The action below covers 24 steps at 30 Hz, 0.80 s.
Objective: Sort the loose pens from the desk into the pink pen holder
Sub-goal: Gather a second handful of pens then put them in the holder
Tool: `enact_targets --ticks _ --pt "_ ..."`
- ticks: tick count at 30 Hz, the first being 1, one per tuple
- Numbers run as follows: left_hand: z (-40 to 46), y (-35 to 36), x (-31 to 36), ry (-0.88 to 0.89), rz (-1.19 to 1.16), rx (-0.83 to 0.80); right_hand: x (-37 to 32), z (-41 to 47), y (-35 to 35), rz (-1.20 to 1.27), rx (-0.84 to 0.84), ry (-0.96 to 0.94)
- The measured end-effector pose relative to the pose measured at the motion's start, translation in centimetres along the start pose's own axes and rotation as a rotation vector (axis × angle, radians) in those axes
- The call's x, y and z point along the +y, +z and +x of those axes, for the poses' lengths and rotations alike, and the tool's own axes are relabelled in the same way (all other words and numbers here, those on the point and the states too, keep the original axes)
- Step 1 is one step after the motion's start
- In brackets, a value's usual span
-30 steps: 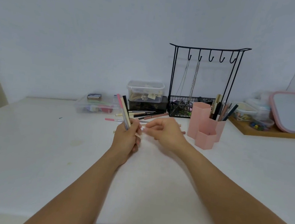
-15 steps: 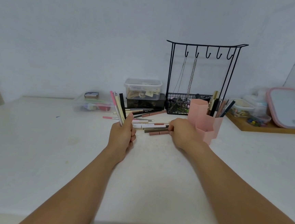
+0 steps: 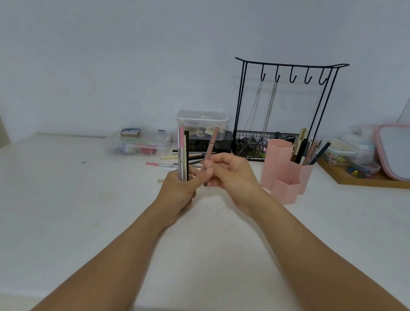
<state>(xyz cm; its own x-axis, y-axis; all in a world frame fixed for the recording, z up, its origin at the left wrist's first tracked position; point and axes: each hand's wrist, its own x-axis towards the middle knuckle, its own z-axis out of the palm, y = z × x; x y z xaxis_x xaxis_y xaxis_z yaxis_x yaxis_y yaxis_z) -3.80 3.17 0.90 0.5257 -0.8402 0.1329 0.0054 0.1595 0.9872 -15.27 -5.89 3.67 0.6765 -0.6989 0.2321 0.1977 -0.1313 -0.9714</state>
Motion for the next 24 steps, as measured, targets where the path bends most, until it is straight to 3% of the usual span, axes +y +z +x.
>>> enact_targets --ticks 10,17,19,21,24 --pt "-0.1 -0.4 -0.4 0.010 0.141 -0.183 0.8 -0.5 -0.1 -0.014 -0.094 0.098" --pt "0.0 0.0 -0.2 -0.040 0.062 -0.095 0.1 0.0 -1.1 -0.208 -0.067 0.094" --pt "0.1 0.1 0.1 -0.098 0.002 0.005 -0.4 0.6 -2.3 -0.413 0.107 -0.029" --pt "0.2 0.0 0.1 -0.113 -0.075 0.084 -0.4 1.2 -4.1 -0.822 0.237 -0.137" --pt "0.4 -0.2 0.0 -0.091 -0.117 0.150 0.7 1.6 -5.9 -1.264 0.161 -0.011"
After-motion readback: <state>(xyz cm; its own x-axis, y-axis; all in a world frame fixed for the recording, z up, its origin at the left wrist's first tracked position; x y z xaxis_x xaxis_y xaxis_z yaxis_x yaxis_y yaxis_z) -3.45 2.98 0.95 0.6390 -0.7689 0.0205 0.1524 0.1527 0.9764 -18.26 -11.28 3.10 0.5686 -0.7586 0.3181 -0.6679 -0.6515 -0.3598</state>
